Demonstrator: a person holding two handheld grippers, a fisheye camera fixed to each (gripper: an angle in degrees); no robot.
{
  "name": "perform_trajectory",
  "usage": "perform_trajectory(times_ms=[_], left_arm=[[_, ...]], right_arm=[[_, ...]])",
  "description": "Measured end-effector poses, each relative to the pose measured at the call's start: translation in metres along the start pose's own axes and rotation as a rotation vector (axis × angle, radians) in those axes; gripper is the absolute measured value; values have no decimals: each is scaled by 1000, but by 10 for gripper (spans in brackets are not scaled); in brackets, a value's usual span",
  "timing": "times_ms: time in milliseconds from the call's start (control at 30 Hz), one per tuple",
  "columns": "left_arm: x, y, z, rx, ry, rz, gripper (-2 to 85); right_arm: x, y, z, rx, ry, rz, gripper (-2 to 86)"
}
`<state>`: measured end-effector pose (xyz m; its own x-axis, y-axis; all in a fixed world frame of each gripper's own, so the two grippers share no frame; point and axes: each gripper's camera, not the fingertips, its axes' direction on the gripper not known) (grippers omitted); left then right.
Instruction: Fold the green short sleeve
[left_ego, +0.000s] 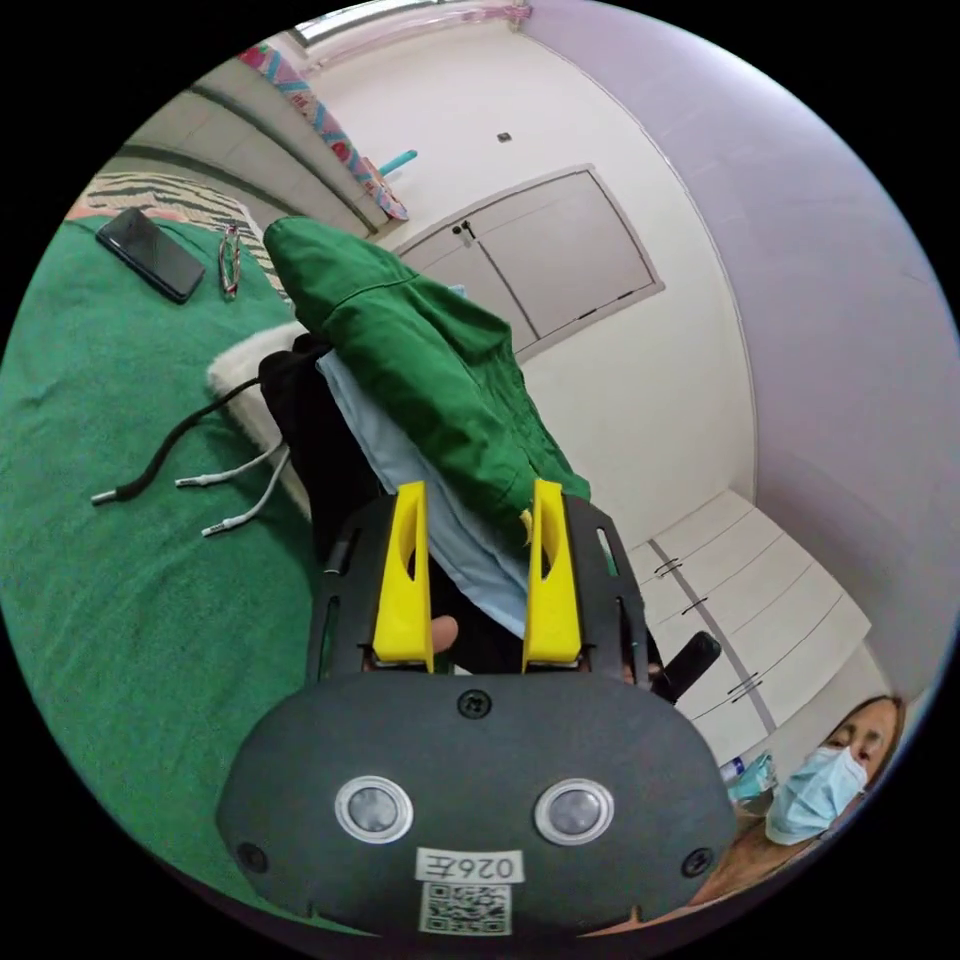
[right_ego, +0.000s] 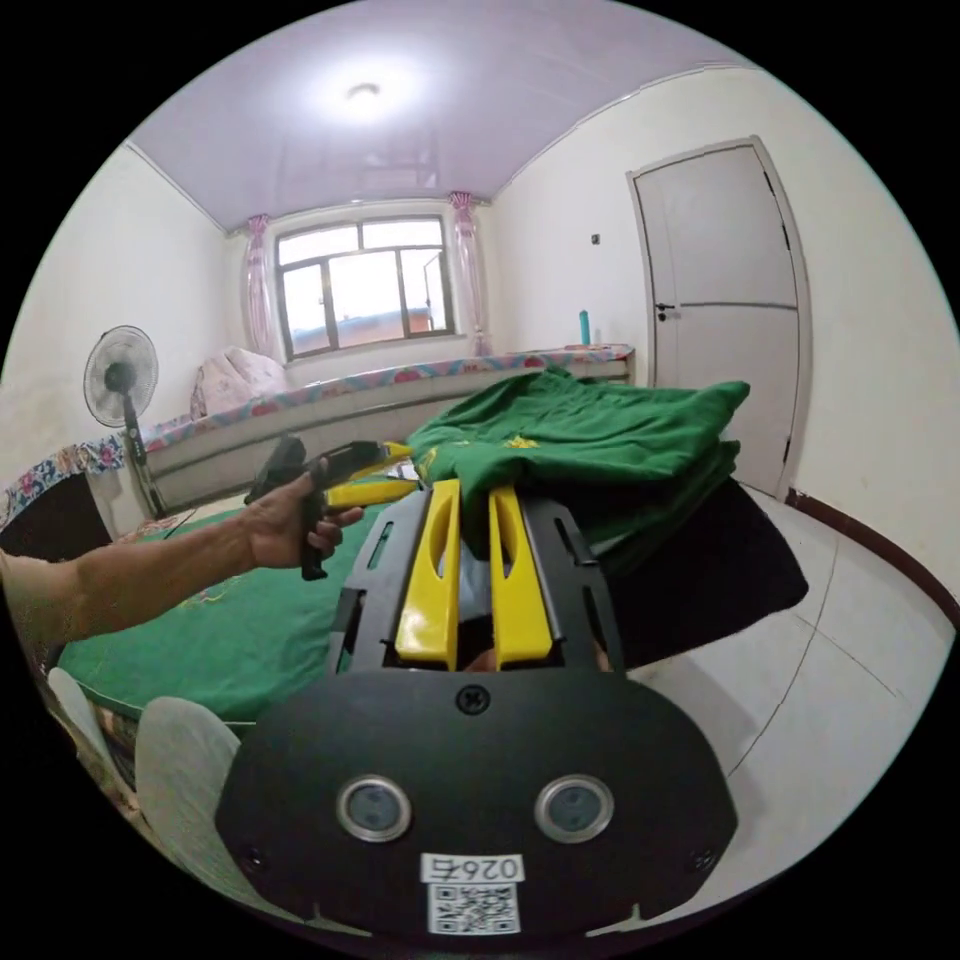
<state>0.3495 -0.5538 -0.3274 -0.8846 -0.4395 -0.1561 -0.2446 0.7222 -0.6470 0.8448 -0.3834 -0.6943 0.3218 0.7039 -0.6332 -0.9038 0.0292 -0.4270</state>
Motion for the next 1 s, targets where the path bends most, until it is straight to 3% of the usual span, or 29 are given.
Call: perform_trajectory(times_ms=[133,267,433,600,800,1000], left_arm=[[5,-8,-39,96,125,40,171],[11,-23,-67,141,191,51,155],[20,-30,-120,19,382,39,31],[68,-3,-201,26,321,175,3],[88,42,-364,240,240,153,-2],[126,93,-553,648,72,247,7]], right_arm=[[-19,-44,-25,80,-65,-71,-6],[-55,-65,-49,144,-260,-160,-10],[-125,-55,-98,253,-337,-316,-11],[-205,-50,-132,296,-424,-448,-11],[-322,-53,-121,293,-654,-581,-10],[-452,-48,-70,399,-903,-727,-9]])
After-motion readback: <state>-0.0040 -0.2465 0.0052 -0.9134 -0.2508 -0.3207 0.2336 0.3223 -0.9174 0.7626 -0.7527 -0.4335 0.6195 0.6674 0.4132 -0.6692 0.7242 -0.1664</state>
